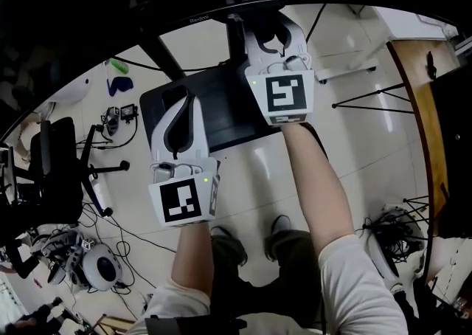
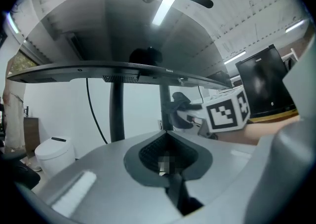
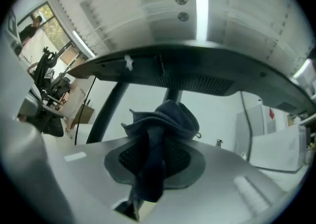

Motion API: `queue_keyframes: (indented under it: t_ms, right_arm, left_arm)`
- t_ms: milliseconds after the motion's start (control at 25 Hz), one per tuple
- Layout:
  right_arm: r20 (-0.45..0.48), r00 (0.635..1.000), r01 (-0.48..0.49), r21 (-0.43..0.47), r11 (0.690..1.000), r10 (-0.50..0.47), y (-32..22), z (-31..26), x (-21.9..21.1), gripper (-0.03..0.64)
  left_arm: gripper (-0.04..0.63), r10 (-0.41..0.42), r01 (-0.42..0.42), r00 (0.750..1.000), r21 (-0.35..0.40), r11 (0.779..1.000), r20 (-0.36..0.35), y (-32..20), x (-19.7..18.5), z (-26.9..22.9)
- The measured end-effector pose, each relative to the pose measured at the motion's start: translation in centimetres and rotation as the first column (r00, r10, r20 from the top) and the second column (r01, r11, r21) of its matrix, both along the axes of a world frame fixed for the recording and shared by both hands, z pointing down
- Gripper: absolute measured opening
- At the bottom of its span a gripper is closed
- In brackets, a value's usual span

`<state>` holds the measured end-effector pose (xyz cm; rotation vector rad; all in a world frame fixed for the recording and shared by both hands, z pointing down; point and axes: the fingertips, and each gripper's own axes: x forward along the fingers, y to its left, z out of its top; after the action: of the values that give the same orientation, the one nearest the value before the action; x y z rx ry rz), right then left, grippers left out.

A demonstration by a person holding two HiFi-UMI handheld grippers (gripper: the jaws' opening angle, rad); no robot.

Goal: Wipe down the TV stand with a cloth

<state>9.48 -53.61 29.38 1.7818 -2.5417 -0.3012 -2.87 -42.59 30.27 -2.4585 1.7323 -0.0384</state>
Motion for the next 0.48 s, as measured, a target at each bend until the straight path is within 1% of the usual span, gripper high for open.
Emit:
queue_keyframes:
  t_ms: [40, 80, 120, 160, 200, 240, 280, 320, 360, 400, 440, 480]
  right_arm:
    - [0.002, 0.999, 0.033, 0.069, 0.997, -0.033, -1.4, -1.2, -0.6, 0.074]
    - [0.007, 0.998, 0.062, 0.106, 0.992, -0.063, -2.6, -1.5, -1.2, 0.074]
    - [0.010, 0.997, 0.077, 0.097, 0.992, -0.078, -3.5, -0.6, -1.7, 0.072]
    - [0.004, 0.997, 0.078, 0.054, 0.996, -0.078, -4.1, 1.2, -2.1, 0.072]
    - [-0.015, 0.998, 0.067, -0.008, 0.998, -0.067, -4.2, 4.0, -2.4, 0.072]
    - [-0.051, 0.997, 0.046, -0.082, 0.996, -0.050, -4.0, 7.5, -2.6, 0.072]
    - [-0.102, 0.994, 0.018, -0.170, 0.985, -0.036, -3.7, 11.4, -2.8, 0.072]
    - [-0.157, 0.987, -0.005, -0.268, 0.963, -0.038, -3.3, 15.5, -3.0, 0.072]
    - [-0.196, 0.979, -0.017, -0.363, 0.932, -0.058, -2.9, 19.1, -3.4, 0.072]
    - [-0.215, 0.973, -0.021, -0.439, 0.898, -0.082, -2.7, 21.8, -3.7, 0.072]
    - [-0.220, 0.971, -0.023, -0.488, 0.873, -0.098, -2.6, 23.6, -3.8, 0.072]
    - [-0.216, 0.971, -0.023, -0.511, 0.859, -0.102, -2.7, 24.3, -3.8, 0.072]
  left_arm:
    - [0.081, -0.001, 0.001, 1.000, -0.001, 1.000, 0.004, 0.0, -0.1, 0.1]
    - [0.081, -0.003, 0.003, 1.000, -0.002, 1.000, 0.008, -0.1, -0.3, 0.2]
    - [0.081, -0.008, 0.008, 1.000, -0.003, 1.000, 0.008, -0.2, -0.8, 0.3]
    - [0.081, -0.016, 0.016, 1.000, -0.006, 1.000, 0.004, -0.4, -1.3, 0.5]
    - [0.081, -0.023, 0.023, 1.000, -0.009, 1.000, 0.000, -0.5, -1.7, 0.6]
    - [0.081, -0.029, 0.029, 1.000, -0.012, 1.000, -0.004, -0.5, -2.0, 0.8]
    - [0.081, -0.032, 0.032, 0.999, -0.014, 0.999, -0.005, -0.4, -2.1, 1.0]
    - [0.081, -0.033, 0.033, 0.999, -0.017, 0.999, -0.005, -0.3, -2.2, 1.3]
    - [0.081, -0.034, 0.034, 0.999, -0.022, 0.999, -0.005, -0.2, -2.3, 1.6]
    - [0.081, -0.036, 0.036, 0.999, -0.026, 0.999, -0.005, -0.2, -2.4, 1.8]
    - [0.081, -0.040, 0.040, 0.999, -0.032, 0.999, -0.006, -0.2, -2.6, 2.1]
    - [0.081, -0.045, 0.045, 0.999, -0.037, 0.998, -0.007, -0.3, -2.9, 2.3]
